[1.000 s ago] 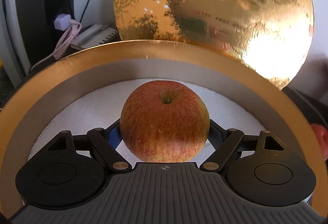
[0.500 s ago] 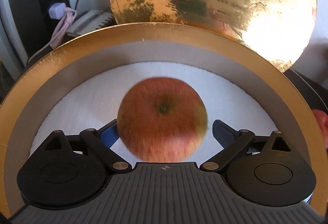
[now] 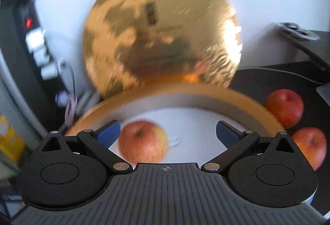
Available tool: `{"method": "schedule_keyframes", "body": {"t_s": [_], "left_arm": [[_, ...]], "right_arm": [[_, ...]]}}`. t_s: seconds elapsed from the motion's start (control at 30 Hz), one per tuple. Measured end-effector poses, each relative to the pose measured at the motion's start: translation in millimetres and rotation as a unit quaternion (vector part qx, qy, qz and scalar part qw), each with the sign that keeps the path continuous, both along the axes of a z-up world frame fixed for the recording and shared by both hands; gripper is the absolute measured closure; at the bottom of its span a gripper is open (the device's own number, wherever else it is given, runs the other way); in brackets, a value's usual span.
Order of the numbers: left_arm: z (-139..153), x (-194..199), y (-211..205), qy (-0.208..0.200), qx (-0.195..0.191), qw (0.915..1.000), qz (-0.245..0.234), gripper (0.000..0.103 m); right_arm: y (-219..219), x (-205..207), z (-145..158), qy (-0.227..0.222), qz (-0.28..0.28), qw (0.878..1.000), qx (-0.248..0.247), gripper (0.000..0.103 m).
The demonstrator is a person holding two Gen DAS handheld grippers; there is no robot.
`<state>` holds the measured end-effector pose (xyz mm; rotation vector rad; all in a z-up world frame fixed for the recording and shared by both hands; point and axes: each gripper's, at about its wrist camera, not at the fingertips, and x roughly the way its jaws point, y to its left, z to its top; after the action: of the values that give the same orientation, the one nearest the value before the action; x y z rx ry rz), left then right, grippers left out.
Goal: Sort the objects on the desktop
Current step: 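Lower the apple onto the white foam and open the right tool, then move the right tool back to the remaining red apples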
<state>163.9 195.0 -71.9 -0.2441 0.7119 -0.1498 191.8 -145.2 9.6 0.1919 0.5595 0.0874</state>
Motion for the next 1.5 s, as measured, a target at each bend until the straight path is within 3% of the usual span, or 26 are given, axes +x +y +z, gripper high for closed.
{"method": "schedule_keyframes", "body": {"t_s": [0.2, 0.4, 0.57, 0.77, 0.93, 1.2, 1.33, 1.5], "left_arm": [[22, 22, 4, -0.036, 0.014, 0.9988, 0.031, 0.002], [65, 0, -16, -0.082, 0.045, 0.9946, 0.046, 0.001], [81, -25, -56, -0.057, 0.073, 0.9949, 0.04, 0.001], [86, -54, -109, -0.035, 0.078, 0.9961, 0.023, 0.001], [87, -76, -163, -0.028, 0.092, 0.9952, -0.016, 0.001], [81, -109, -225, -0.002, 0.127, 0.9904, -0.054, 0.001], [77, -117, -242, 0.005, 0.125, 0.9904, -0.058, 0.001], [72, -119, -251, 0.013, 0.146, 0.9883, -0.043, 0.001]], "right_arm": [[-32, -17, 20, -0.058, -0.042, 0.997, -0.01, 0.001], [-73, -40, 26, -0.062, -0.087, 0.994, -0.024, 0.0], [-102, -54, 19, -0.052, -0.112, 0.992, -0.024, 0.0], [-135, -73, 8, -0.048, -0.138, 0.988, -0.053, 0.0], [-162, -98, -5, -0.037, -0.133, 0.99, -0.038, 0.0], [-154, -135, -21, -0.035, -0.112, 0.99, -0.084, 0.001], [-151, -142, -29, -0.022, -0.111, 0.988, -0.104, 0.002], [-158, -142, -39, 0.004, -0.116, 0.989, -0.087, 0.002]]}}
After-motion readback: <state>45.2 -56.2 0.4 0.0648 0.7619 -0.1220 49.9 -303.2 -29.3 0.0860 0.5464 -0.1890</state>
